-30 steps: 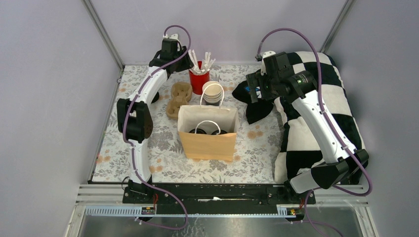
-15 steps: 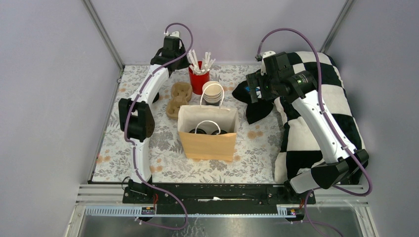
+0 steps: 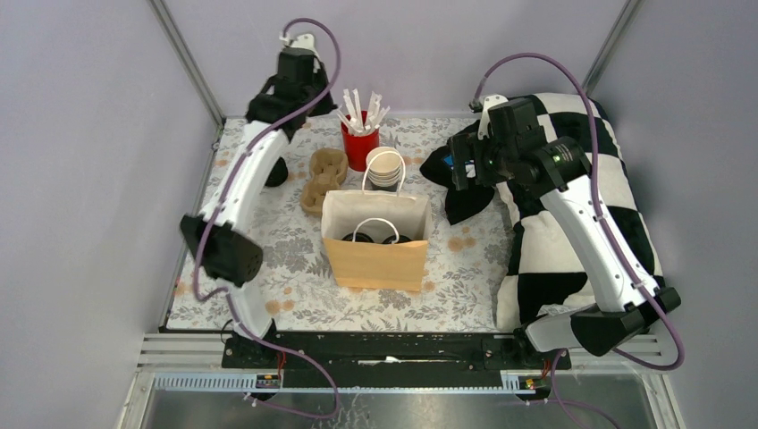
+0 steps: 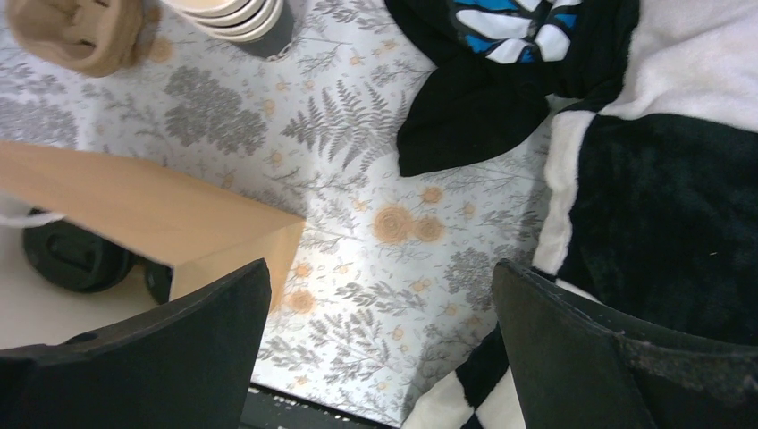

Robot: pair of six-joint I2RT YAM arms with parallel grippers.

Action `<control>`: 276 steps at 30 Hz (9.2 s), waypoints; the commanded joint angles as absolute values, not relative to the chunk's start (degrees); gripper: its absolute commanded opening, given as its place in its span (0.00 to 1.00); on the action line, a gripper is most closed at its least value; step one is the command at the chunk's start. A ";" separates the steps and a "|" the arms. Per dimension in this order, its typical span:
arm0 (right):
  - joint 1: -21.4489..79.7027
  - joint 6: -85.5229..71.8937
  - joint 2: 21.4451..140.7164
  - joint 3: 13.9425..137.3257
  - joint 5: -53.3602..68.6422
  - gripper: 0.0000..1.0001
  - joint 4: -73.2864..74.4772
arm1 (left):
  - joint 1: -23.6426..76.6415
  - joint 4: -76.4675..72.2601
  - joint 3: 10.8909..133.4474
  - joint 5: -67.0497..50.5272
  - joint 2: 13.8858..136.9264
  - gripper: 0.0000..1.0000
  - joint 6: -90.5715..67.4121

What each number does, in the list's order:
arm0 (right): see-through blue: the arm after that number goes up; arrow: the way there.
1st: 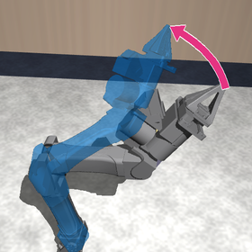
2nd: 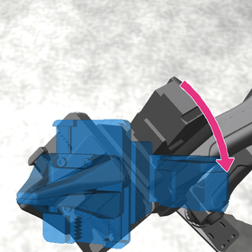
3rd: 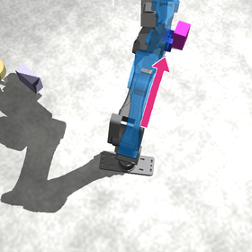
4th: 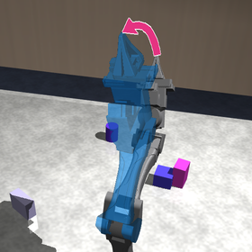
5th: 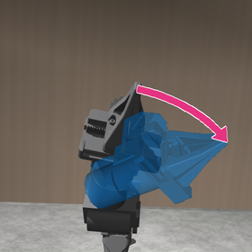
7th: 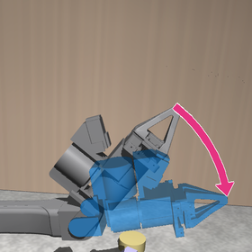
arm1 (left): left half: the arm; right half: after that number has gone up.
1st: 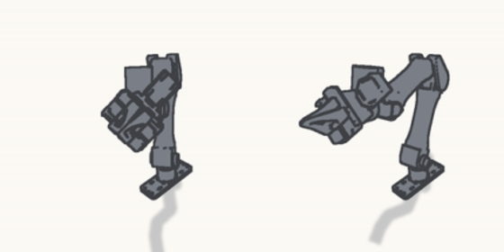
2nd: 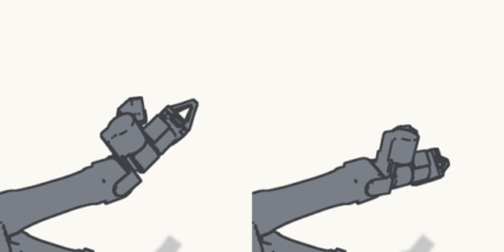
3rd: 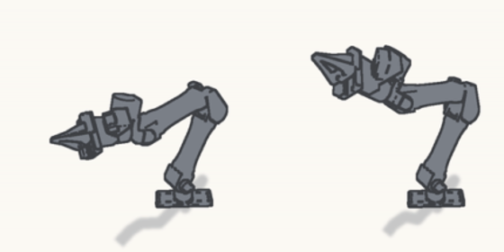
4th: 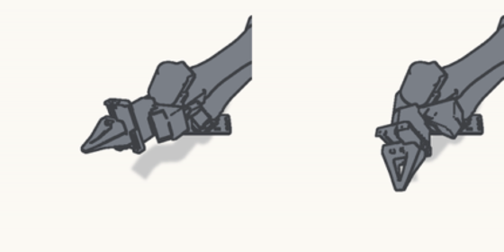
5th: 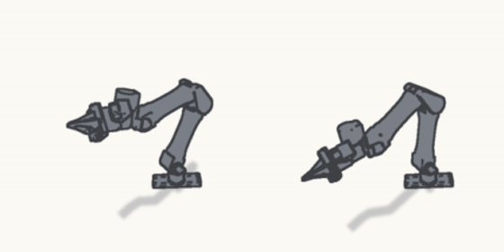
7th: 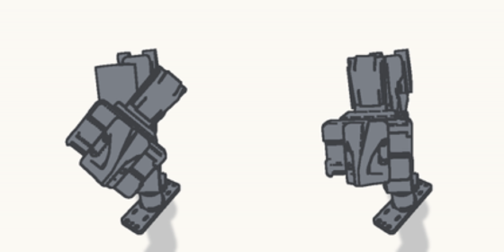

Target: Pack the takeout coffee

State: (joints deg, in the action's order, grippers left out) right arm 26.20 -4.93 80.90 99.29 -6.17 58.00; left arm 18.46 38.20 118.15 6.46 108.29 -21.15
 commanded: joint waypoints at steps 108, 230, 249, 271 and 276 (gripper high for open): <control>23.77 -3.00 82.27 93.18 -10.07 1.00 57.13 | 10.99 19.94 120.87 -8.22 122.57 0.44 -25.54; 28.12 -10.65 59.17 79.10 6.76 1.00 56.30 | 14.00 64.09 116.13 -29.98 69.97 0.00 -18.23; 28.06 -10.22 58.62 79.38 4.66 1.00 56.53 | 47.10 56.99 98.06 -4.58 74.21 0.00 -20.50; 28.00 -10.38 58.34 82.45 2.46 1.00 58.99 | 50.18 52.11 99.42 6.13 64.46 0.77 -23.94; 28.05 -11.74 55.76 89.15 -0.38 1.00 60.67 | 50.23 49.84 107.30 15.09 62.61 0.94 -26.63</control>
